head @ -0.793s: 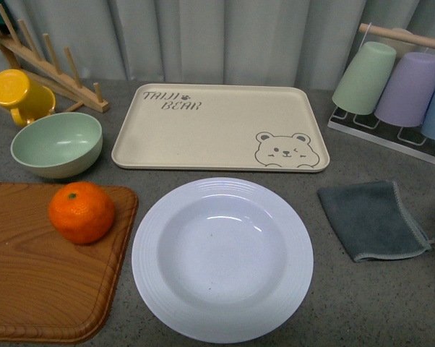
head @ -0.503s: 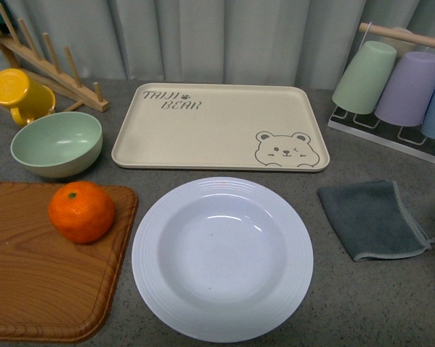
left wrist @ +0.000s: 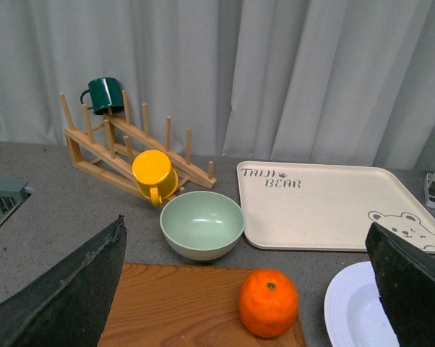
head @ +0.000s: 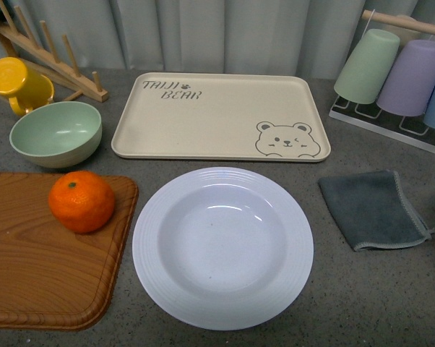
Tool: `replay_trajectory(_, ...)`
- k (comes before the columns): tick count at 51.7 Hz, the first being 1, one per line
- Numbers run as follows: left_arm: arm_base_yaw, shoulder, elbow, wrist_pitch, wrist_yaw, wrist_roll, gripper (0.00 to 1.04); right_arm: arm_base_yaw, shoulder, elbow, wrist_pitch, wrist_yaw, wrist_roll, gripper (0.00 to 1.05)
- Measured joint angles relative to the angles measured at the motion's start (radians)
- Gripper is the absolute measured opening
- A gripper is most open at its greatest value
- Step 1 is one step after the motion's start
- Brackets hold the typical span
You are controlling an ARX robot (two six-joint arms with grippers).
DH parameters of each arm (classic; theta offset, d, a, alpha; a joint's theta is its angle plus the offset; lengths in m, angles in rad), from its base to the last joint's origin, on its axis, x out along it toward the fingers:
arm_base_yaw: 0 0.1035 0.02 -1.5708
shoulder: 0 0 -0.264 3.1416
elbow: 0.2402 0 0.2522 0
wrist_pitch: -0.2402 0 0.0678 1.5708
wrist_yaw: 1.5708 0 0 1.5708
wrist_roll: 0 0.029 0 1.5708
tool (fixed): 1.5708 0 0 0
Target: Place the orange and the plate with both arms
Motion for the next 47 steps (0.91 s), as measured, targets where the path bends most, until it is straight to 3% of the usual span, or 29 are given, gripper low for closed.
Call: replay_trajectory(47,0.000,0.000,0.000,0.000,0.000,0.000,0.98,0.000,0.000,0.000,0.000,0.000,0.000,0.96)
